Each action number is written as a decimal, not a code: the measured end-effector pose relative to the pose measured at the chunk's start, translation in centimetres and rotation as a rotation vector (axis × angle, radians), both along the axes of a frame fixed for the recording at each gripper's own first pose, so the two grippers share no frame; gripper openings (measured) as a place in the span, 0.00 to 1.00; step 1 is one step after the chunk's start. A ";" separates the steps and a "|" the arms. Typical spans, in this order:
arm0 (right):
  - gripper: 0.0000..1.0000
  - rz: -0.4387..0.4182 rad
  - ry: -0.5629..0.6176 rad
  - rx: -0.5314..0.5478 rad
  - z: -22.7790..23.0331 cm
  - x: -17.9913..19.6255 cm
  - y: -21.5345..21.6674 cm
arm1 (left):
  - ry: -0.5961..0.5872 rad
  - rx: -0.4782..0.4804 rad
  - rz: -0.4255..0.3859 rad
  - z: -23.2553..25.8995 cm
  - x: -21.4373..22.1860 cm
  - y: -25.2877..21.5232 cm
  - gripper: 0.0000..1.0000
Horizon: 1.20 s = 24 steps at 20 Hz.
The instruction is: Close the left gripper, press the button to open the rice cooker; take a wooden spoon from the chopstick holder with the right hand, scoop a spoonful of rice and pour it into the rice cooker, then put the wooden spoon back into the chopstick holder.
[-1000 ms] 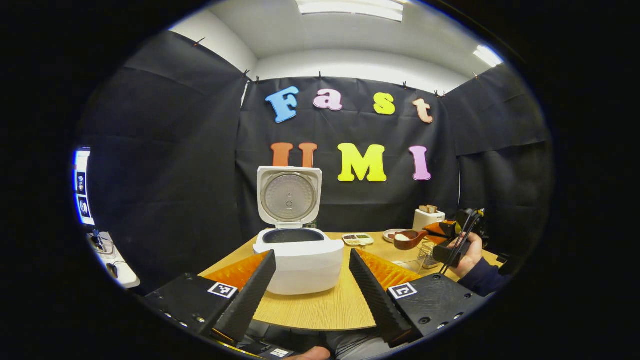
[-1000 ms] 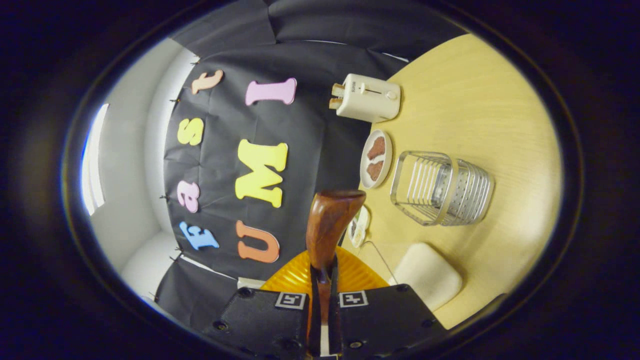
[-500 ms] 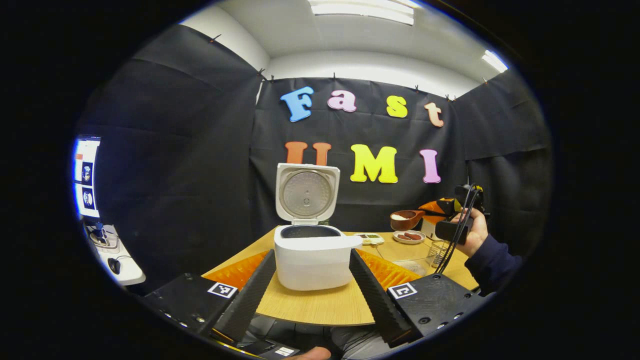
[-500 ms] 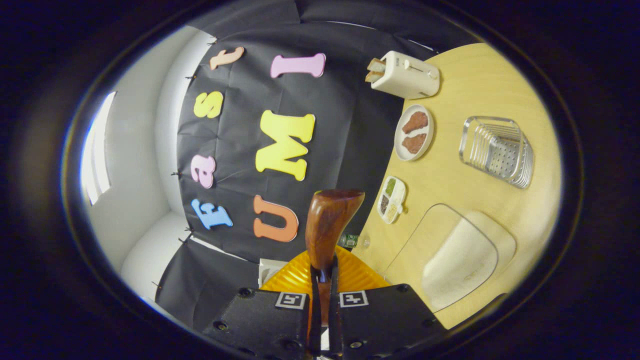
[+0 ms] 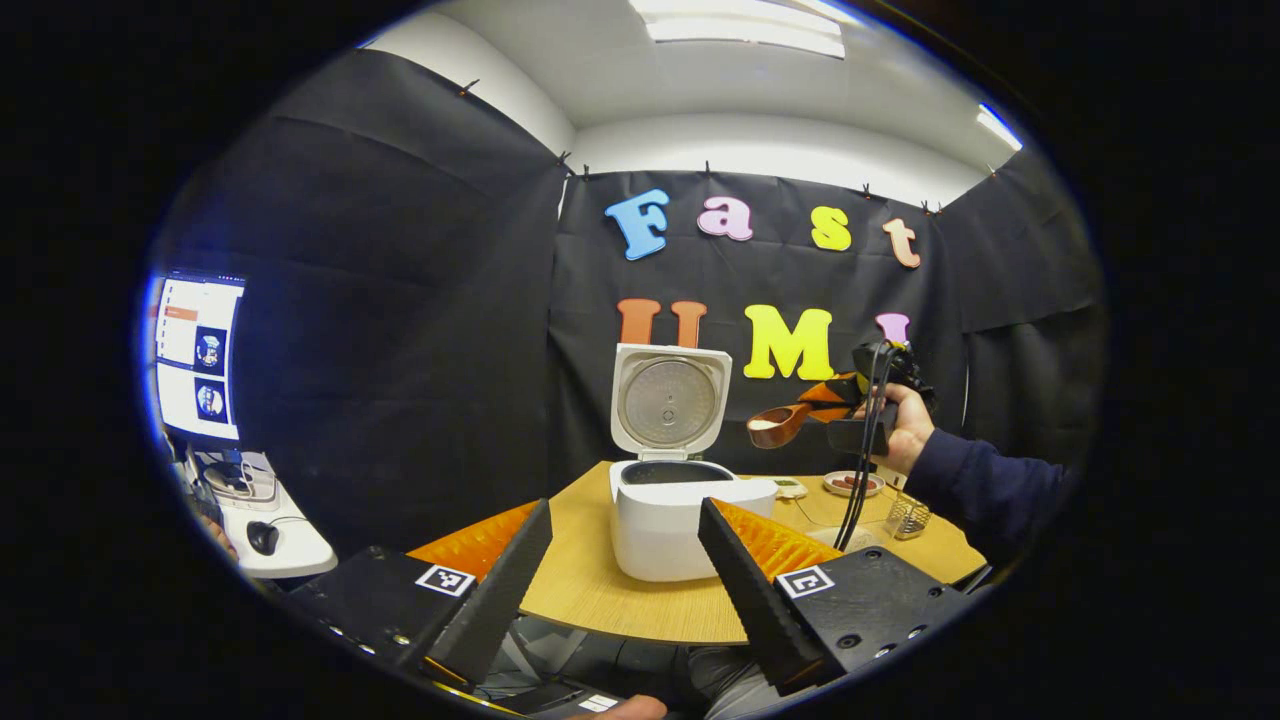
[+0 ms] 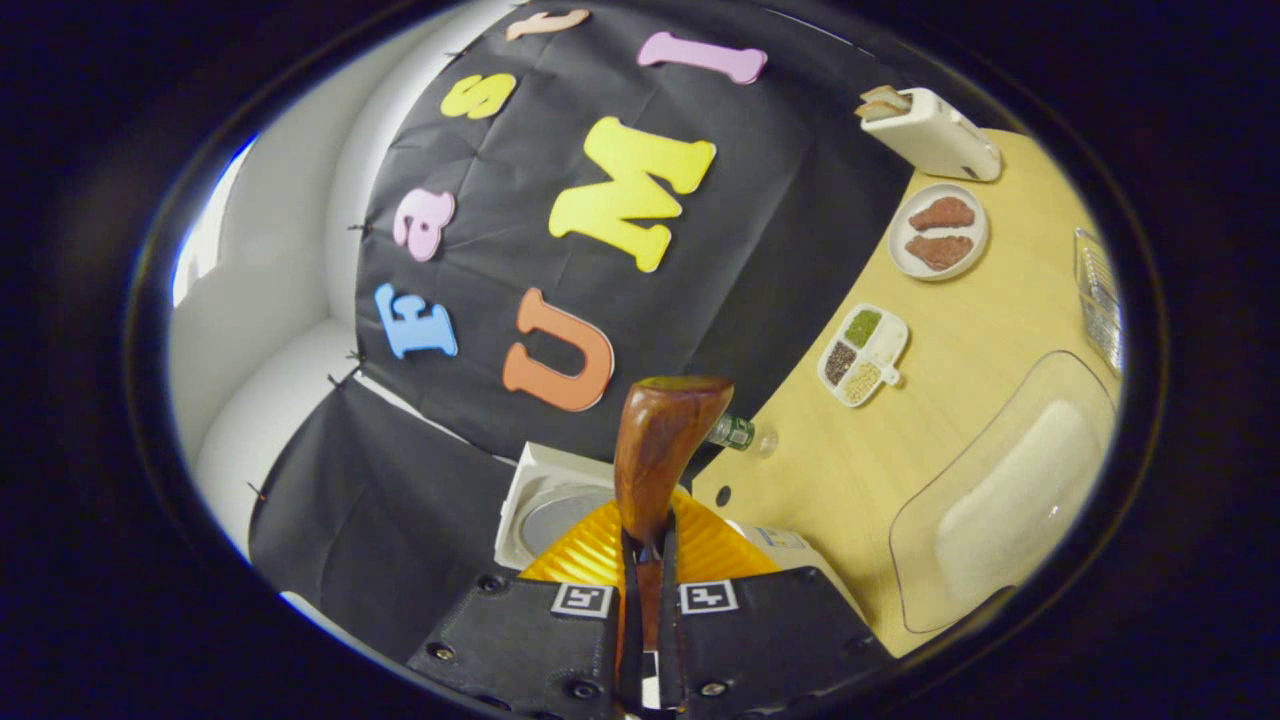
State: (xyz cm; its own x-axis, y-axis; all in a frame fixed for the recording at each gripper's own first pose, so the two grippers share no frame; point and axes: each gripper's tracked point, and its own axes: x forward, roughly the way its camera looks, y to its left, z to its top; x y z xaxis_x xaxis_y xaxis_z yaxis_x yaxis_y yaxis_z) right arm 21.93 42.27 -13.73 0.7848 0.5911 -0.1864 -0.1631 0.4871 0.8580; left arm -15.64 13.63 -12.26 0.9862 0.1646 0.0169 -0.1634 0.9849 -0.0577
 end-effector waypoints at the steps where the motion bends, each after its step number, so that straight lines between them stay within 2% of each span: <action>1: 0.11 -0.004 -0.016 -0.054 -0.2 0.8 1.0 | 0.001 -0.003 -0.002 -0.1 -0.1 0.2 0.94; 6: 0.11 -0.002 -0.070 -0.193 -1.3 2.8 6.2 | 0.006 -0.013 0.026 -0.6 -0.3 1.9 0.94; 10: 0.11 0.008 -0.087 -0.348 -3.4 3.2 9.1 | -0.012 -0.032 0.026 0.0 -0.8 2.5 0.94; 15: 0.11 0.019 -0.211 -0.628 -4.4 2.0 10.8 | -0.018 -0.029 0.020 -0.3 -1.3 2.9 0.94; 21: 0.11 0.069 -0.376 -0.801 -3.2 -0.1 13.4 | -0.013 -0.039 0.016 -0.2 -1.6 3.3 0.94; 24: 0.12 0.062 -0.511 -0.945 -1.8 -0.9 14.3 | -0.017 -0.043 0.007 -0.3 -1.7 3.2 0.94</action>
State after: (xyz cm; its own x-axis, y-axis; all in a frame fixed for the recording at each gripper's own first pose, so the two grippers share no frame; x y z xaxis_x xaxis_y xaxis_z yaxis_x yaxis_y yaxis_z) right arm 21.07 56.53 -15.49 0.8730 0.4207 -0.2468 -0.4426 0.8959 -0.0386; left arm -17.30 16.88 -12.57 0.9846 0.1729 0.0263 -0.1694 0.9802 -0.1029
